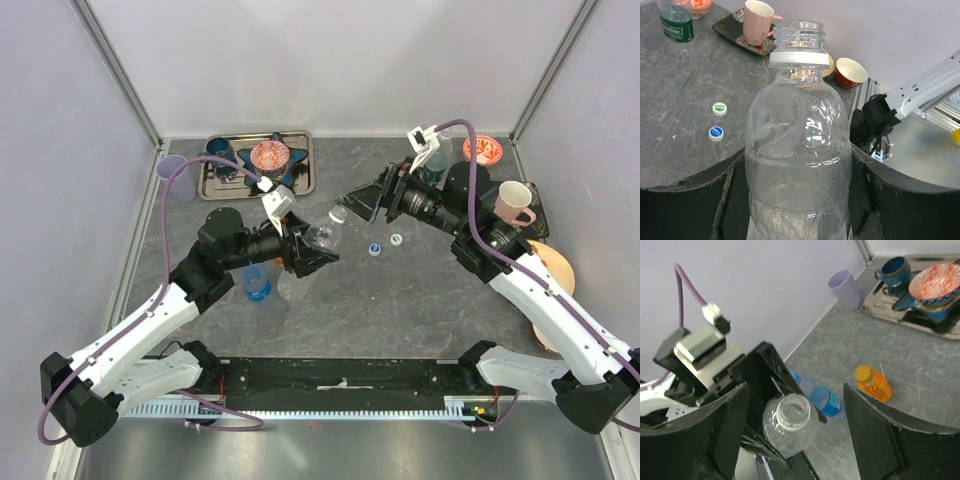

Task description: Unscrew the bottle caps

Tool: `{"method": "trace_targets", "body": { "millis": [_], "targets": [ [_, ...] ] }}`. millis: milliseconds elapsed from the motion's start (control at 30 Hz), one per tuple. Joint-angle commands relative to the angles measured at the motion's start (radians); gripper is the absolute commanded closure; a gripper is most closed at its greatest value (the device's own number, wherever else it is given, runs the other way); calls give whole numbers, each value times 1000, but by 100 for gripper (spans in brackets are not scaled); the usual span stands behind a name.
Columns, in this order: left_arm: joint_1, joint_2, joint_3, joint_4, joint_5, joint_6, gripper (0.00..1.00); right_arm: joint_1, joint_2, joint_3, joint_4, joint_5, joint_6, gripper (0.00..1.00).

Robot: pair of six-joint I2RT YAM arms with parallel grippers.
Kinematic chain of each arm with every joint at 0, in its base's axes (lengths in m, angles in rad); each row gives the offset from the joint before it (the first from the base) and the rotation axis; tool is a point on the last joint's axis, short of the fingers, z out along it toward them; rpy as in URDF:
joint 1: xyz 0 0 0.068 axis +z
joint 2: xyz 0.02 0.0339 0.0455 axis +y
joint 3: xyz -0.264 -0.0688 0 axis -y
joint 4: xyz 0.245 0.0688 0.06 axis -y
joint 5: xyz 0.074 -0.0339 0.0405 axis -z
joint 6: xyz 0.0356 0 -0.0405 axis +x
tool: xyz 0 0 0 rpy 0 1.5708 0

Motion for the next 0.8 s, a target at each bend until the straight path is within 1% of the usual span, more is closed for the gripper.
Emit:
{"method": "trace_targets", "body": {
  "millis": [0,333,433,467,567,767],
  "targets": [
    [1,34,77,69,32,37,57,34,3,-21,10,-51,-13,19],
    [-8,70,86,89,17,37,57,78,29,-26,-7,-46,-49,31],
    [-8,68,86,92,15,42,57,80,35,-35,-9,-46,-48,40],
    [-8,70,86,92,12,42,57,78,37,-35,-9,-46,-48,45],
    [-8,64,86,94,5,46,57,80,43,-35,-10,-55,-48,51],
    [-8,53,88,97,-15,57,57,80,57,-35,-19,-68,-48,51]
  ]
}}
